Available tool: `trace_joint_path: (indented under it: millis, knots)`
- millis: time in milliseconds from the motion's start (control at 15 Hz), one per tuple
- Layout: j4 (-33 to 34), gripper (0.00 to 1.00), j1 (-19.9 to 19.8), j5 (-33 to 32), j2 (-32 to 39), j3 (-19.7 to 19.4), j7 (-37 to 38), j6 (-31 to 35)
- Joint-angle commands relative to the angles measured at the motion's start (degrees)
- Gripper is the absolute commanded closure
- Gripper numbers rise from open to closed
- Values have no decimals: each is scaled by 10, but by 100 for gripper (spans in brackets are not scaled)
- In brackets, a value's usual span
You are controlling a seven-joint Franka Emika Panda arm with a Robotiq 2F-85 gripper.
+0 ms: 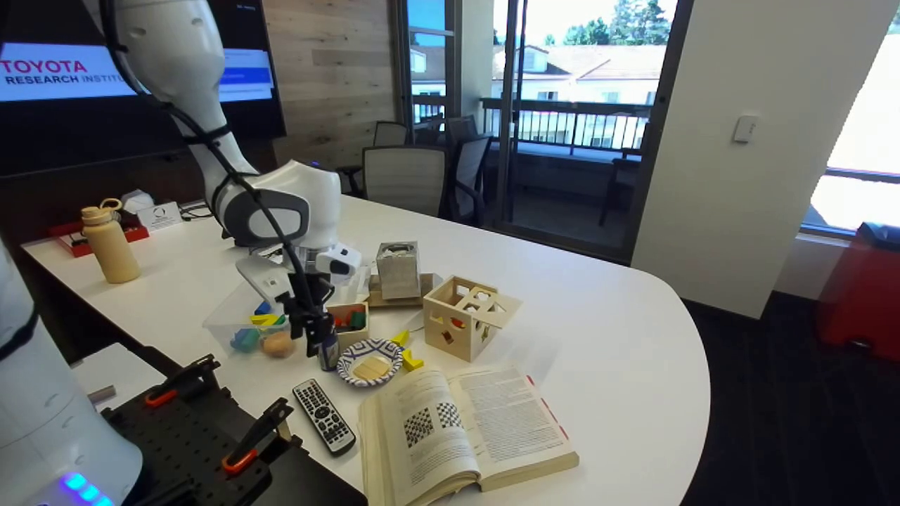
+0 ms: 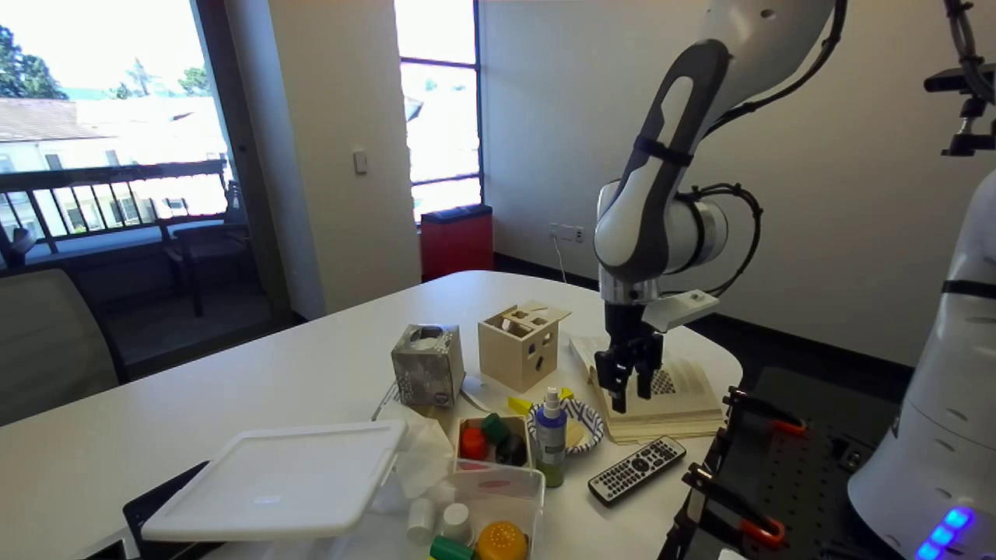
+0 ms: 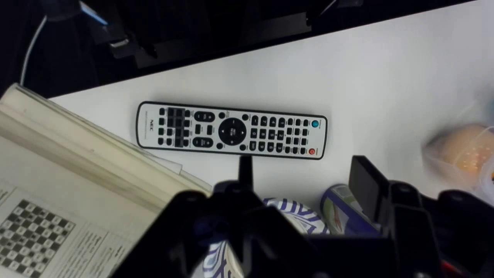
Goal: Press a button on the remote
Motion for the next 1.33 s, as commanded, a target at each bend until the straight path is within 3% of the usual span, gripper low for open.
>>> trace_joint_path:
  millis: [0, 333, 1267]
  knots:
    - [38, 62, -34, 31, 69, 35, -11, 14]
    - [78, 100, -59, 17, 134, 44, 6, 13]
    - [165, 100, -106, 10, 251, 45, 19, -17]
